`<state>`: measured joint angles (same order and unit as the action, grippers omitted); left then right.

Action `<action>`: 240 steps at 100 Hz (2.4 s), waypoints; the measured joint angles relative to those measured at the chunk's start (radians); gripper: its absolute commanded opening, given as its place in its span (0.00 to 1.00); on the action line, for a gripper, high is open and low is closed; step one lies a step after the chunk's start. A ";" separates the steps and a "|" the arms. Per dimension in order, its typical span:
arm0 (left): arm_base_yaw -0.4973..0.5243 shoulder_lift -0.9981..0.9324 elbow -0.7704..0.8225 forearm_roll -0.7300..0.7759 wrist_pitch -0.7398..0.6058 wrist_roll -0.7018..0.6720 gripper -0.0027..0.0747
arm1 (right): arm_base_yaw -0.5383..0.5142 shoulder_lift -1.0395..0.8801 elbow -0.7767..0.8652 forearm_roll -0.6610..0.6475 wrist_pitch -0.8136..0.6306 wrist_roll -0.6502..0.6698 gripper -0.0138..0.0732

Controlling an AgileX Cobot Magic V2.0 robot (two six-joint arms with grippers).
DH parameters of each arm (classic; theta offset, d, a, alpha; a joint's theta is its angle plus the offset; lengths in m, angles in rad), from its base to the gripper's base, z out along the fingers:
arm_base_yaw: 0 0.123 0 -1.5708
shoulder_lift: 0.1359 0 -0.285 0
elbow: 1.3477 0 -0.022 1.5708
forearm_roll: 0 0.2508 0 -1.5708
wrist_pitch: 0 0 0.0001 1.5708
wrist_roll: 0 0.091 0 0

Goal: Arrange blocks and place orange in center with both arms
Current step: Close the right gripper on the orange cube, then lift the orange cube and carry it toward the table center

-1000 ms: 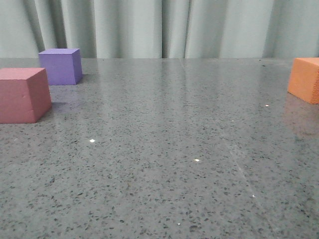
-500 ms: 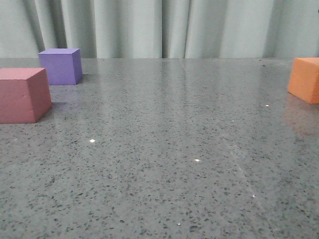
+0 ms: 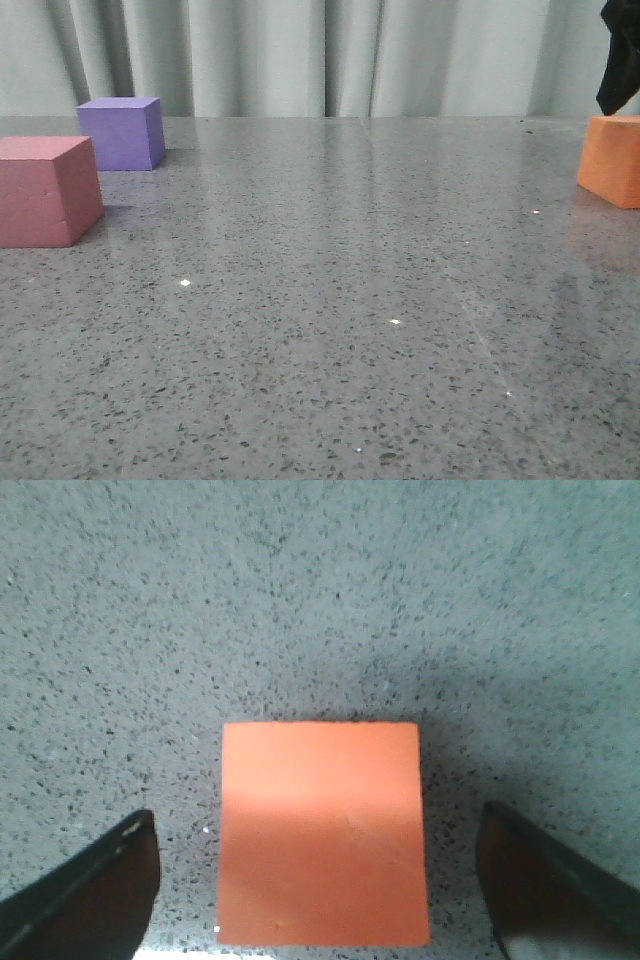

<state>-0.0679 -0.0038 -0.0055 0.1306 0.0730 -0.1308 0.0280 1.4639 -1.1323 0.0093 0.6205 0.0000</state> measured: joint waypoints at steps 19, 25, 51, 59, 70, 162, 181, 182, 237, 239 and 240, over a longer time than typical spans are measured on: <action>0.000 0.000 0.000 0.000 0.000 0.000 0.01 | 0.000 0.058 0.000 0.000 0.000 0.000 0.89; 0.000 0.000 0.000 0.000 0.000 0.000 0.01 | 0.000 0.076 0.000 0.000 0.000 0.000 0.89; 0.000 0.000 0.000 0.000 0.000 0.000 0.01 | 0.000 0.131 -0.002 0.000 -0.012 0.000 0.76; 0.000 0.000 0.000 0.000 0.000 0.000 0.01 | 0.000 0.136 -0.002 0.000 -0.012 0.000 0.60; 0.000 0.000 0.000 0.000 0.000 0.000 0.01 | 0.000 0.137 -0.010 0.002 -0.008 0.000 0.48; 0.000 0.000 0.000 0.000 0.000 0.000 0.01 | 0.431 0.213 -0.354 0.015 0.130 0.359 0.48; 0.000 0.000 0.000 0.000 0.000 0.000 0.01 | 0.557 0.309 -0.428 -0.251 0.181 0.685 0.48; 0.000 0.000 0.000 0.000 0.000 0.000 0.01 | 0.566 0.312 -0.434 -0.259 0.183 0.705 0.48; 0.000 0.000 0.000 0.000 0.000 0.000 0.01 | 0.683 0.485 -0.551 -0.373 0.213 0.882 0.48; 0.000 0.000 0.000 0.000 0.000 0.000 0.01 | 0.683 0.487 -0.551 -0.373 0.215 0.882 0.48; 0.000 0.000 0.000 0.000 0.000 0.000 0.01 | 0.683 0.490 -0.551 -0.373 0.215 0.882 0.48</action>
<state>-0.0679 -0.0038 -0.0055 0.1306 0.0730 -0.1308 0.7112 1.9539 -1.6831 -0.3637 0.8355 0.8823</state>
